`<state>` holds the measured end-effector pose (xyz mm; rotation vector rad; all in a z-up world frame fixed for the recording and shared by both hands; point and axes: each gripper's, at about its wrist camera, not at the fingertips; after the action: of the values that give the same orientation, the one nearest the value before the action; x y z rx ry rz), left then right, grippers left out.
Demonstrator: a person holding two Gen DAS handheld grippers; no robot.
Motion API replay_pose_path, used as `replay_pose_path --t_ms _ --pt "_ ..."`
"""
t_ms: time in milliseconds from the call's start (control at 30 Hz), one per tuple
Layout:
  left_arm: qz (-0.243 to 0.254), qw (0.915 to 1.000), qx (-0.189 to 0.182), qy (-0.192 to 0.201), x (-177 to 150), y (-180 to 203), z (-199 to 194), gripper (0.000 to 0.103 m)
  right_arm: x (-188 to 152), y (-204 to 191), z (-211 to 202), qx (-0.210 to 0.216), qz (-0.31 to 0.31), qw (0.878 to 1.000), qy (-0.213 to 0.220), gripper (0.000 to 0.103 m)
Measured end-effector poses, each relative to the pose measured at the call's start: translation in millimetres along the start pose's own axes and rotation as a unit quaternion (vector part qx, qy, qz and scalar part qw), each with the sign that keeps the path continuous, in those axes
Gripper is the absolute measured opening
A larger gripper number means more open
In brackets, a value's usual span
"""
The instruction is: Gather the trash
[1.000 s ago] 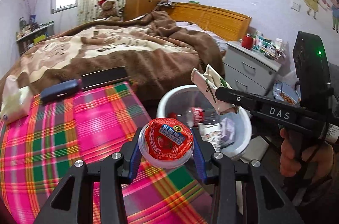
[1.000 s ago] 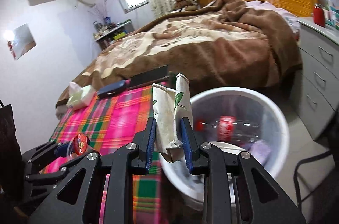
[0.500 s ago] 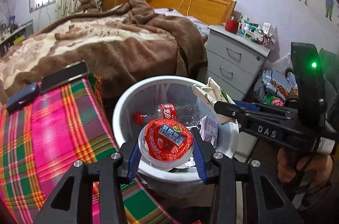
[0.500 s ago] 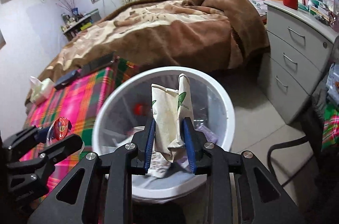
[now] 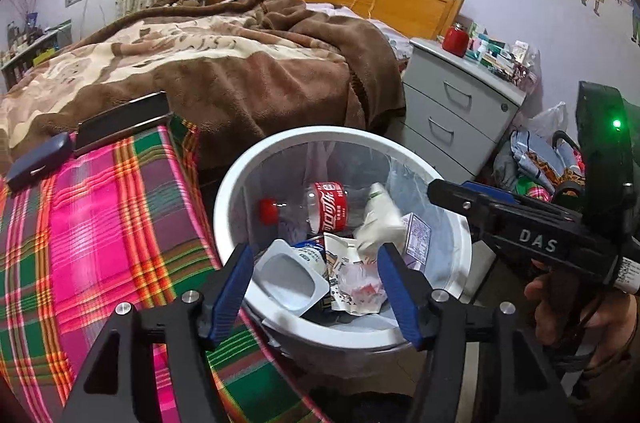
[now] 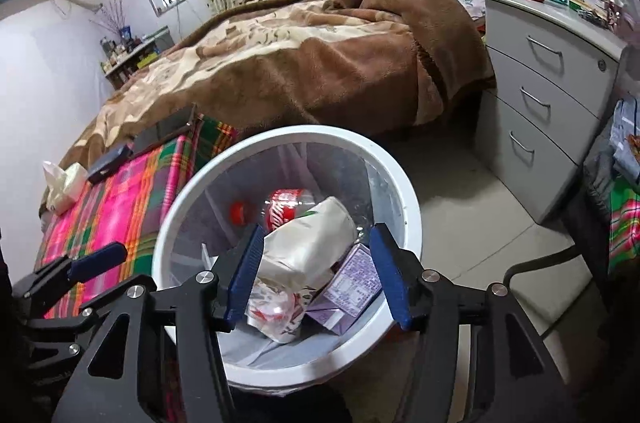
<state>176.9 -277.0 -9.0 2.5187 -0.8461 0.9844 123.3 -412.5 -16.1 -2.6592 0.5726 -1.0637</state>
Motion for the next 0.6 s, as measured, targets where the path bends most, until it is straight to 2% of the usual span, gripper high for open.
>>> replay_pose_path --t_ms 133,300,400,600 --pt "-0.003 0.9999 0.01 0.009 -5.4 0.9 -14.9 0.064 -7.8 -14.0 -14.3 -0.009 -0.027 0.999 0.024 0.057" --pt "0.0 0.9985 0.044 0.034 -16.6 4.4 -44.6 0.064 -23.5 -31.0 -37.7 -0.022 -0.061 0.996 0.06 0.057" --pt "-0.008 0.9971 0.058 0.049 -27.8 4.8 -66.0 0.064 -33.2 -34.7 -53.7 -0.008 -0.055 0.995 0.077 0.057" --pt "-0.019 0.9916 0.096 0.085 -54.2 5.6 -109.4 0.064 -51.2 -44.4 -73.5 -0.01 -0.061 0.993 0.102 0.057"
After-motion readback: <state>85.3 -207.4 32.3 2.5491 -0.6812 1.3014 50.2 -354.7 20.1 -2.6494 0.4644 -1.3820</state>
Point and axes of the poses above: each gripper's, at about its wrist camera, not at the fingertips, and z roughly the way its jaws point, y to its right, x to its top, and after that the axes turned 7 degrees about z, right-handed
